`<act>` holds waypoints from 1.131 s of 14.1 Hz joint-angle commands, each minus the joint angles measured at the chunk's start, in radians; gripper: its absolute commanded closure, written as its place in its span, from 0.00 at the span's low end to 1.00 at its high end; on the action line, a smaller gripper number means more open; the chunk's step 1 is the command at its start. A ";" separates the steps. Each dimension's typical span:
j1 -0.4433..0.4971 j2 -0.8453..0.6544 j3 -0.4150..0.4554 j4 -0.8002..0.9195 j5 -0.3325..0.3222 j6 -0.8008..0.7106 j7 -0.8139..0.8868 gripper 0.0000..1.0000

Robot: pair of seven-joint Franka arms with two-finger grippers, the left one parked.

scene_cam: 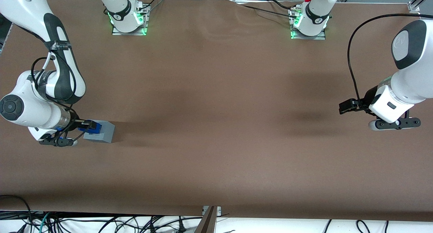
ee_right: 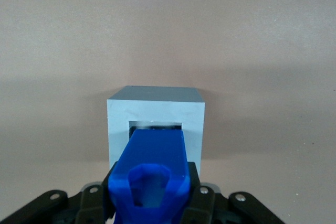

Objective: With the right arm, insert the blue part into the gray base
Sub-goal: 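Lower the blue part into the gray base's square opening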

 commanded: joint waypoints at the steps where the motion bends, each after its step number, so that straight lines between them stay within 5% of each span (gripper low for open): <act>1: -0.006 0.004 0.005 0.018 0.018 -0.006 -0.011 0.90; 16: -0.004 0.021 0.008 0.021 0.018 0.026 -0.014 0.91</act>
